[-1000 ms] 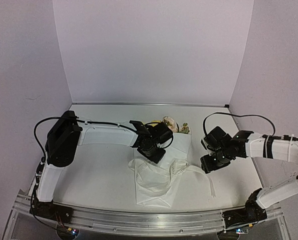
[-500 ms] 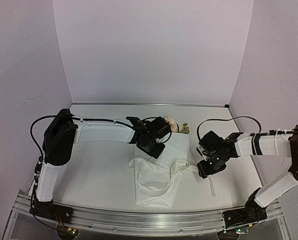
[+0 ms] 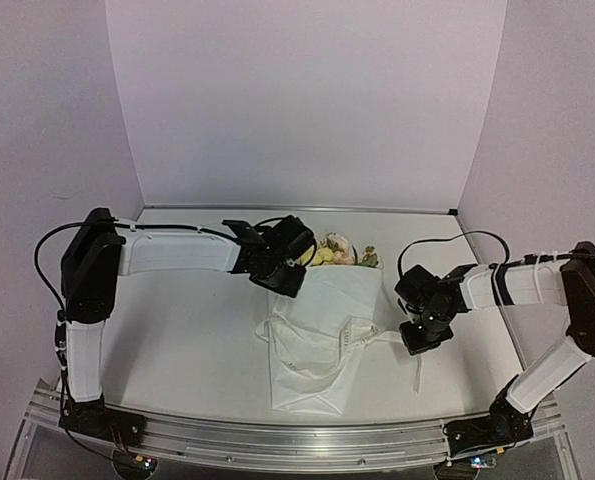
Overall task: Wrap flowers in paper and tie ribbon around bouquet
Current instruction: Cross the ribbon over the folded bouquet.
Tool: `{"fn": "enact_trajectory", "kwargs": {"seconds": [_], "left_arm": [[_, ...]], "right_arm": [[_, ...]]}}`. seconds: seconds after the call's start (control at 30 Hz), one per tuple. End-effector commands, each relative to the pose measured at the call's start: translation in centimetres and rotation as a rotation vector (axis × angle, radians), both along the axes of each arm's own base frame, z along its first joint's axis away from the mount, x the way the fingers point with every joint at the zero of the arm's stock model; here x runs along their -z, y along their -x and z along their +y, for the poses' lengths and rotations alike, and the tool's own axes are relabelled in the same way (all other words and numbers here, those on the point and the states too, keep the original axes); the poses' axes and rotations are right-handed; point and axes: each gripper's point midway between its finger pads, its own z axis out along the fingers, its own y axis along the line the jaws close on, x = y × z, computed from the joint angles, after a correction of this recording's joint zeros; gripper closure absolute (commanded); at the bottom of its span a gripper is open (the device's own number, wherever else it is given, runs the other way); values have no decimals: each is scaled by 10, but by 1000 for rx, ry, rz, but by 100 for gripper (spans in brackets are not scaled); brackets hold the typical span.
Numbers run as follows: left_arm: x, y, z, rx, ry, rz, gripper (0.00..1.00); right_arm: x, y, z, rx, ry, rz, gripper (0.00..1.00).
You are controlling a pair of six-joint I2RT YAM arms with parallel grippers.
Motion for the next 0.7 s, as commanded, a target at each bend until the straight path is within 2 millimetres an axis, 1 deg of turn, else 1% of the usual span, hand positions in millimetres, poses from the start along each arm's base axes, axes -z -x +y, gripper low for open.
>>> {"fn": "enact_trajectory", "kwargs": {"seconds": [0.0,0.07,0.17,0.27,0.37,0.47,0.57,0.67], "left_arm": [[-45,-30,58,-223,98,-100,100],[-44,-32,82,-285,110,-101,100],[-38,-37,122,-394,117,-95,100],[-28,-35,162,-494,113,-79,100],[-17,-31,196,-581,124,-53,100],[-7,-28,221,-644,149,-26,100],[-1,-23,238,-685,160,-11,100],[10,-16,255,-728,152,11,100]], "right_arm": [[-26,-13,-21,110,42,-48,100],[-30,-13,-26,137,49,-42,100],[-35,-16,-33,175,53,-34,100],[-37,-18,-36,207,43,-30,100],[-39,-20,-41,232,48,-23,100],[-41,-20,-50,266,58,-10,100],[-45,-20,-60,299,73,5,100],[-49,-21,-69,335,74,17,100]]}}
